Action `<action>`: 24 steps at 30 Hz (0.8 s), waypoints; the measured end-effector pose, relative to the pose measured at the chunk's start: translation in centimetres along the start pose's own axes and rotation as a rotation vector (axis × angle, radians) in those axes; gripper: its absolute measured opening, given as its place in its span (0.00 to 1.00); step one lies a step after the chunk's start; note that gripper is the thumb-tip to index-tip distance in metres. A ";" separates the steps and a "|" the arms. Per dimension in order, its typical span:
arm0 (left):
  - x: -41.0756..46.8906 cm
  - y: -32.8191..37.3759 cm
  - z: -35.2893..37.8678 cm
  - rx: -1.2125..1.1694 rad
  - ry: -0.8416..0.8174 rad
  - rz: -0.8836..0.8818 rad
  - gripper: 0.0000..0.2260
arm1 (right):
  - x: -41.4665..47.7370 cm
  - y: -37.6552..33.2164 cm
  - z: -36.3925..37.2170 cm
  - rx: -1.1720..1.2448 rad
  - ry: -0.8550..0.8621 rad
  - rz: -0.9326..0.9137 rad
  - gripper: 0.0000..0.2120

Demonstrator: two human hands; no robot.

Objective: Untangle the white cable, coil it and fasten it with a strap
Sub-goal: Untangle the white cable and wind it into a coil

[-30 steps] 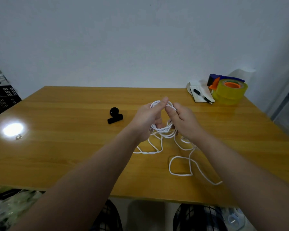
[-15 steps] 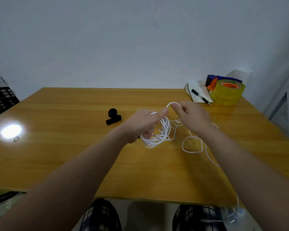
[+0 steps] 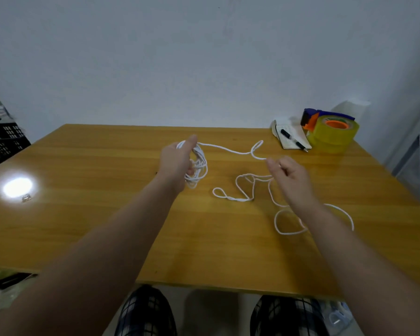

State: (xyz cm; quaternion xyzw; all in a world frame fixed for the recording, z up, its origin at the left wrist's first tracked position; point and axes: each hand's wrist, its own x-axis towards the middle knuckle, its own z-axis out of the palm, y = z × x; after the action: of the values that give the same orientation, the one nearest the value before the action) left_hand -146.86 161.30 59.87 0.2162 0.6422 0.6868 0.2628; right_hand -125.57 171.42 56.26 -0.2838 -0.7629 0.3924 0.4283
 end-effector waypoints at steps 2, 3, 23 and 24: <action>0.0 -1.2 0.6 0.003 0.004 -0.068 0.27 | 0.4 -0.9 0.3 0.265 0.058 0.111 0.16; -0.1 -1.6 0.8 0.014 0.004 -0.076 0.31 | 0.6 -1.4 0.5 0.375 0.070 0.137 0.14; -3.3 2.7 0.9 -0.321 -0.617 -0.234 0.26 | 2.6 -1.9 0.2 -0.547 -0.104 -0.211 0.11; -3.9 3.0 1.1 -0.265 -0.636 -0.217 0.29 | 2.9 -1.8 0.3 -0.514 -0.058 -0.183 0.13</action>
State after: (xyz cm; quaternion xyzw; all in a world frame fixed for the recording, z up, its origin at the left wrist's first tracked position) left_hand -143.42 159.56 63.14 0.3137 0.4531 0.6304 0.5467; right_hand -127.35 172.57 58.96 -0.3017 -0.8720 0.1534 0.3537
